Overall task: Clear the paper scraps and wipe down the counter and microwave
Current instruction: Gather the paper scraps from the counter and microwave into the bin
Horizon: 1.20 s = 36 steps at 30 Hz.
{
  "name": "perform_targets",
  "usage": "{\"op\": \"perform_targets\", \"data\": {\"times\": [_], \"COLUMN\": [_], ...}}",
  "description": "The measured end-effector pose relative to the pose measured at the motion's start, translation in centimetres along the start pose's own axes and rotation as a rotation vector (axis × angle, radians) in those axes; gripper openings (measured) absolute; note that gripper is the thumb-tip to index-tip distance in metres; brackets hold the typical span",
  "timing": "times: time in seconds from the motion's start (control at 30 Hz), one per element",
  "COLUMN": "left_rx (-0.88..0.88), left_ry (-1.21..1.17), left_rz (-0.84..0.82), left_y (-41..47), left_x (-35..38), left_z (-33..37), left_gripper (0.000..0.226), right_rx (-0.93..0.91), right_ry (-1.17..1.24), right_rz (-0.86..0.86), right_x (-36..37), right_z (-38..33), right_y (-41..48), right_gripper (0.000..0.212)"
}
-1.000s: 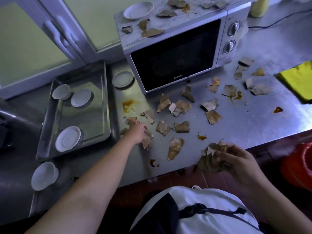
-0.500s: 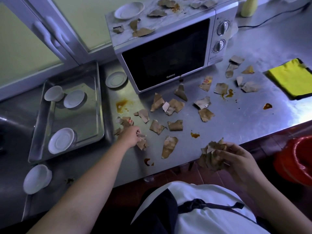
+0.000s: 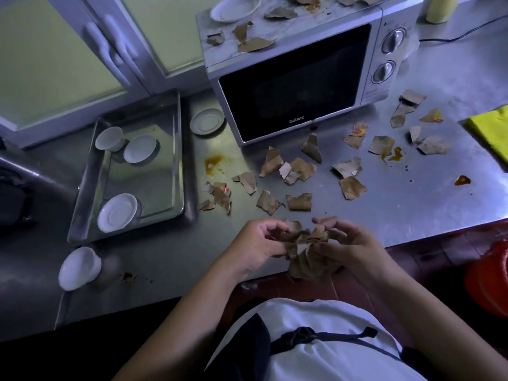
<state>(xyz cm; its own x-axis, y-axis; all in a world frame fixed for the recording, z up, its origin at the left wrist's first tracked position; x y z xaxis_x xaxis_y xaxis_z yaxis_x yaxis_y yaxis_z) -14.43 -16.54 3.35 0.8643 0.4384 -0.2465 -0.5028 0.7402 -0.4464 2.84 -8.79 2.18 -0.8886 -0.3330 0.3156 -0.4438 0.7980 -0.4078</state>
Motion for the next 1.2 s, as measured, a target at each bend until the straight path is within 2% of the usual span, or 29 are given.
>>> {"op": "perform_targets", "data": {"times": [0.13, 0.27, 0.33, 0.4, 0.47, 0.63, 0.7, 0.8, 1.0, 1.03, 1.1, 1.2], "left_rx": [-0.036, -0.106, -0.120, -0.109, -0.083, 0.082, 0.182, 0.342, 0.528, 0.512, 0.366, 0.177], "left_ry": [-0.117, -0.352, -0.396, -0.166, 0.232, 0.814, 0.934, 1.008, 0.886, 0.831, 0.638, 0.421], "left_rz": [-0.005, -0.130, -0.105, 0.069, 0.205, 0.070, 0.086, 0.068, -0.071, -0.105, -0.169, -0.226], "left_y": [-0.6, -0.3, 0.8, 2.7, 4.8, 8.4, 9.4, 10.0, 10.1, 10.1, 10.3, 11.7], "left_x": [-1.3, -3.2, -4.0, -4.9, -5.2, -1.2, 0.4, 2.2, 2.9, 2.8, 2.1, 0.2], "left_z": [0.0, -0.5, -1.7, -3.9, -6.3, -7.9, -7.6, -7.3, -7.2, -7.2, -7.2, -6.3], "left_gripper": [0.030, 0.013, 0.013, 0.009, 0.012, 0.062, 0.066, 0.058, 0.020, 0.016, 0.013, 0.021], "right_rx": [0.060, 0.075, 0.061, 0.054, 0.069, 0.073, 0.060, 0.045, 0.002, 0.003, 0.002, -0.010], "right_ry": [0.031, 0.052, 0.061, 0.079, 0.102, 0.136, 0.108, 0.114, 0.153, 0.161, 0.177, 0.192], "right_rz": [-0.109, -0.047, 0.019, 0.129, 0.257, 0.516, 0.603, 0.703, 0.833, 0.845, 0.871, 0.894], "right_x": [2.3, 3.2, 3.0, 2.2, 1.1, -1.6, -2.2, -2.4, -1.2, -0.8, -0.2, 0.6], "right_z": [0.1, 0.5, 0.9, 1.5, 2.3, 3.6, 3.8, 3.9, 4.2, 4.4, 4.7, 5.1], "right_y": [0.2, 0.8, 1.1, 1.3, 1.1, -1.7, -3.1, -4.7, -6.9, -7.3, -7.8, -8.5], "right_gripper": [0.018, 0.016, 0.018, 0.021, 0.028, 0.022, 0.018, 0.018, 0.020, 0.021, 0.022, 0.022]}}
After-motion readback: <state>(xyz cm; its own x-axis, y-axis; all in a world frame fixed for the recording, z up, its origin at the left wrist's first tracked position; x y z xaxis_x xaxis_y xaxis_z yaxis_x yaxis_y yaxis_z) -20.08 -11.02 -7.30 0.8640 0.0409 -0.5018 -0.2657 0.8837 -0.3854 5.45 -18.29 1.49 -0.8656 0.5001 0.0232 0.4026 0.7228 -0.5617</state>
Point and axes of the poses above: each hand's wrist, its own y-axis towards the middle knuckle, its own x-axis out of the palm, z = x × y, the point moved 4 cm from there along y, towards the middle knuckle, and after that the axes turned 15 degrees about z, right-handed, at the moved point
